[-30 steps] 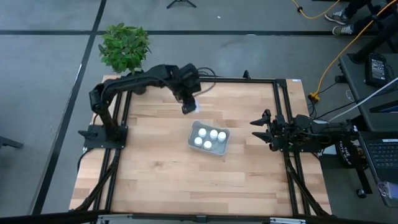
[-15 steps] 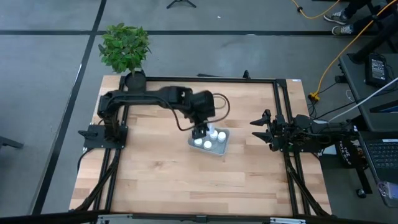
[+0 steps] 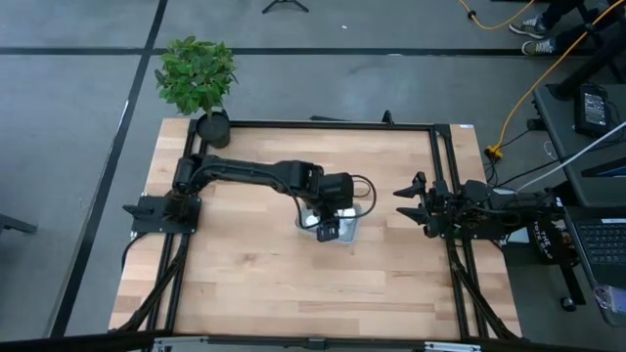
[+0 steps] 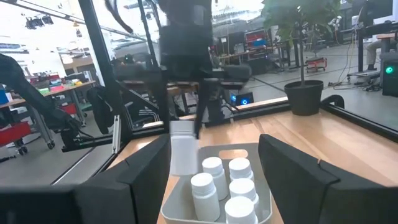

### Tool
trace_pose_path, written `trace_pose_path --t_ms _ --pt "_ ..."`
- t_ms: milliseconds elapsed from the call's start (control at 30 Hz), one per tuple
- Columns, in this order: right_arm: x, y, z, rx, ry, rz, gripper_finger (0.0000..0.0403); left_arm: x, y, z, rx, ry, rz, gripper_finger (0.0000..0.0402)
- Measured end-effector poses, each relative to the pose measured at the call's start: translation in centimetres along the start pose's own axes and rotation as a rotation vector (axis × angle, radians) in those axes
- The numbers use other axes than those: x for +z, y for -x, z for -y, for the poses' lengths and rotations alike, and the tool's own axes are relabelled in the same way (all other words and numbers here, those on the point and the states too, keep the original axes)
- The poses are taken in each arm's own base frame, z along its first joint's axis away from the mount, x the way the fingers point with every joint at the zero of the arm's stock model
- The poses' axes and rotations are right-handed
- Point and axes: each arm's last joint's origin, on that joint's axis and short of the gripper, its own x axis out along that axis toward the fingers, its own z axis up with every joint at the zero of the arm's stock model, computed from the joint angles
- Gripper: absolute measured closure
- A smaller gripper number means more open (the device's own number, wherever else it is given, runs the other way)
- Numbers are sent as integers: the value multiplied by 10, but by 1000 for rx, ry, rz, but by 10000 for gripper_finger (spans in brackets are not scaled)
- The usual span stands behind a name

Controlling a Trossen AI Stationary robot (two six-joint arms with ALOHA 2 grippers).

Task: Pick and place pill bottles into a basket
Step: Put the white large pill bottle into the bin

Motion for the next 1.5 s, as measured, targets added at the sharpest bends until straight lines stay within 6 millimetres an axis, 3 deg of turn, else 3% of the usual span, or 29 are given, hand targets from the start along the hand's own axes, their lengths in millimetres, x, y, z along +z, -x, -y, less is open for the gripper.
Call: trace_pose_path --t_ms 300,767,1100,1300,1500 --pt "0 0 0 0 0 -1 158 16 -24 9 -21 -27 -3 251" --pt "0 0 0 1 0 1 158 12 -54 -16 85 -24 -99 251" --pt "0 0 0 0 0 0 158 -2 -93 -21 84 -36 -219 251" --pt "0 0 0 0 0 0 158 -1 -95 -22 93 -36 -209 251" --pt "0 0 0 0 0 0 158 -1 -93 -21 92 -30 -206 180"
